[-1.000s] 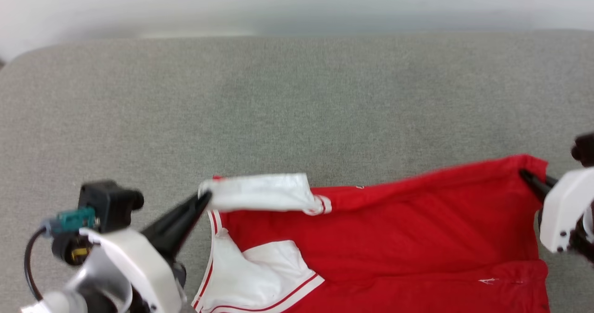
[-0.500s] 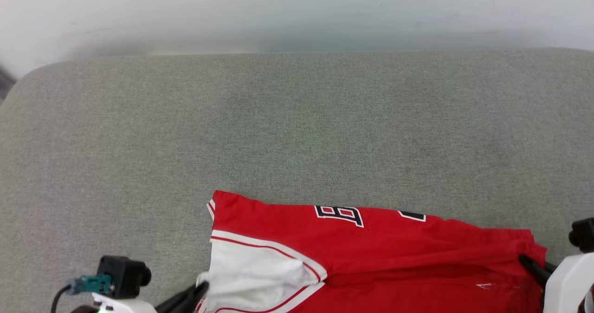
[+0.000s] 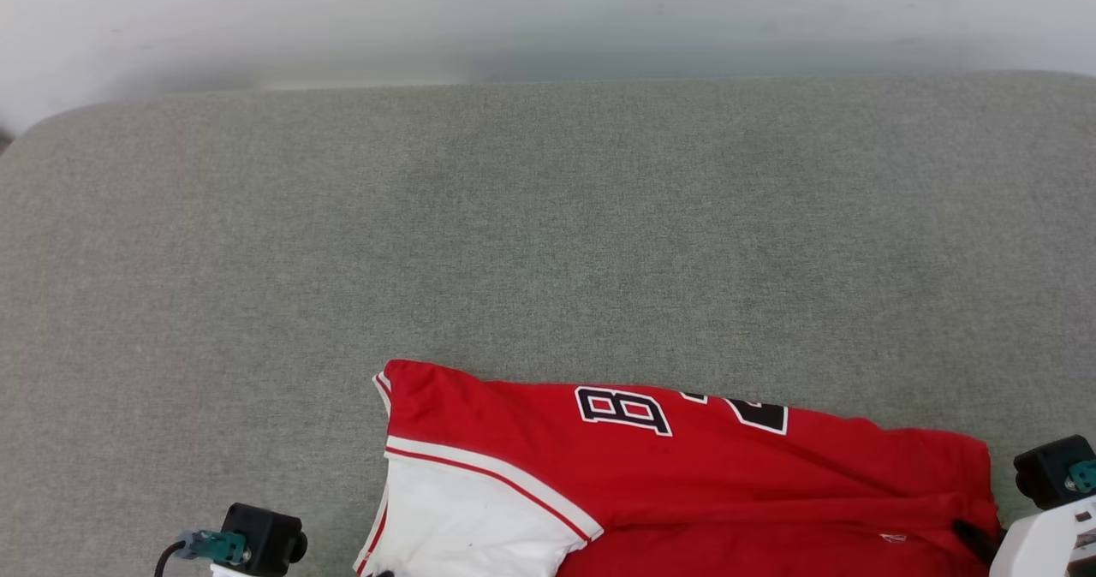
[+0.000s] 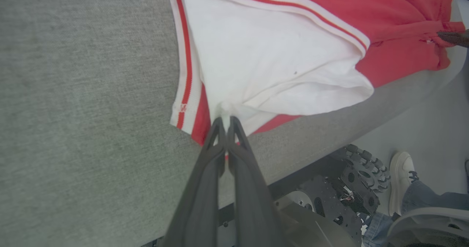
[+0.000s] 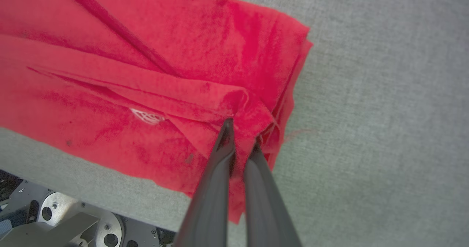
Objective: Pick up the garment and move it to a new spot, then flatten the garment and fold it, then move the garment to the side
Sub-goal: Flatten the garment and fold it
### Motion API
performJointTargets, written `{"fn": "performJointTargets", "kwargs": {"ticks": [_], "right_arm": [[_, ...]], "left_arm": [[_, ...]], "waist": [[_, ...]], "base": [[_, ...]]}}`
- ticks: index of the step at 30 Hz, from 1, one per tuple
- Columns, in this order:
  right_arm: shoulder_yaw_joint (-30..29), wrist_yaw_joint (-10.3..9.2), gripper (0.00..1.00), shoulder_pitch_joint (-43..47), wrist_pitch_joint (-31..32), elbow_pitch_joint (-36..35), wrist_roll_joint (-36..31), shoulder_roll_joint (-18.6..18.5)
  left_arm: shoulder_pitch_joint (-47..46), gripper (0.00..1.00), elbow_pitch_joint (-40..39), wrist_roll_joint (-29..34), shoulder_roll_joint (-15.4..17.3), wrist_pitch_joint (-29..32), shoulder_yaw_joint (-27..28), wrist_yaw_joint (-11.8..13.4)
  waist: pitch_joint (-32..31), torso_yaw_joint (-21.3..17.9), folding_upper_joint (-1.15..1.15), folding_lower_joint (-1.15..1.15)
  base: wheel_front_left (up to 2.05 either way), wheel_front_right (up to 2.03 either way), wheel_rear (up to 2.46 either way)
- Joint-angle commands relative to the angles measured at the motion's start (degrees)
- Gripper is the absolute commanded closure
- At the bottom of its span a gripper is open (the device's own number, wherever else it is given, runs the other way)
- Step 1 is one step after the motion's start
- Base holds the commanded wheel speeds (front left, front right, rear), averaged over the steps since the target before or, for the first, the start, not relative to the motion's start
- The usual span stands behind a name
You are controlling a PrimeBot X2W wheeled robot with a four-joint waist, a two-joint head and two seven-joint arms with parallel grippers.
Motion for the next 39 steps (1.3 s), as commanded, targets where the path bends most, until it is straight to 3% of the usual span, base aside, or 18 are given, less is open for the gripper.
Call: {"fn": "performJointTargets", "kwargs": {"ticks": [1, 6, 7, 8, 9, 16, 23, 28, 33, 39], "right_arm": [[0.7, -0.04, 1.00, -0.7, -0.7, 0.8, -0.4, -0.7], [3.1, -0.04, 1.00, -1.9, -1.4, 2.1, 0.1, -0.2], [3.4, -0.04, 0.54, -2.2, -1.6, 2.2, 0.0, -0.1], [3.5, -0.04, 0.00, -2.4, -1.8, 2.3, -0.1, 0.2], [3.6, -0.04, 0.00, -2.4, -1.9, 2.3, 0.0, 0.4], [1.6, -0.04, 0.00, -2.1, -2.9, 0.1, 3.1, 2.1], [-4.4, -0.04, 0.00, -0.6, -2.3, -4.8, 5.7, 3.8], [-11.6, -0.04, 0.00, 0.0, -1.4, -8.5, 7.4, 9.0], [-18.2, -0.04, 0.00, 1.4, 0.4, -9.0, 4.2, 14.7], [-25.2, -0.04, 0.00, 2.9, 3.5, -8.1, 0.1, 21.6]], "left_arm": [[-1.1, 1.00, 1.0, 0.6, -0.4, -0.2, -0.2, -0.4], [-2.4, 1.00, 3.6, 1.4, -1.7, -0.1, -1.8, -1.1], [-2.6, 0.63, 4.0, 1.4, -1.8, -0.1, -1.9, -1.3], [-2.8, 0.11, 4.4, 1.6, -1.8, 0.0, -2.1, -1.2], [-2.9, 0.00, 4.7, 1.7, -1.9, 0.0, -2.3, -1.3], [-4.3, 0.00, 4.1, 2.4, -3.5, -4.0, -1.4, -2.0], [-5.6, 0.00, 2.4, 5.1, -5.0, -11.8, 1.9, -0.7], [-6.7, 0.00, 2.8, 10.1, -6.4, -21.2, 4.9, 1.9], [-7.2, 0.00, 4.3, 15.3, -9.7, -32.5, 7.7, 4.7], [-6.8, 0.00, 3.4, 22.6, -15.1, -35.0, 12.1, 4.3]], "waist": [[0.2, 0.0, 0.00, 0.00], [0.5, -0.1, 0.00, 0.00], [0.5, -0.2, 0.00, 0.00], [0.4, -0.2, 0.00, 0.00], [0.3, -0.2, 0.00, 0.00], [-2.2, -0.1, 0.00, 0.00], [-4.7, -0.1, 0.00, 0.00], [-5.4, -0.1, 0.00, 0.00], [-5.3, 0.4, 0.00, 0.00], [-4.5, 1.3, 0.00, 0.00]], "base": [[0.00, 0.00, 0.00], [0.00, 0.00, 0.00], [0.00, 0.00, 0.00], [0.00, 0.00, 0.00], [0.00, 0.00, 0.00], [0.00, 0.00, 0.00], [0.00, 0.00, 0.00], [0.00, 0.00, 0.00], [0.00, 0.00, 0.00], [0.00, 0.00, 0.00]]}}
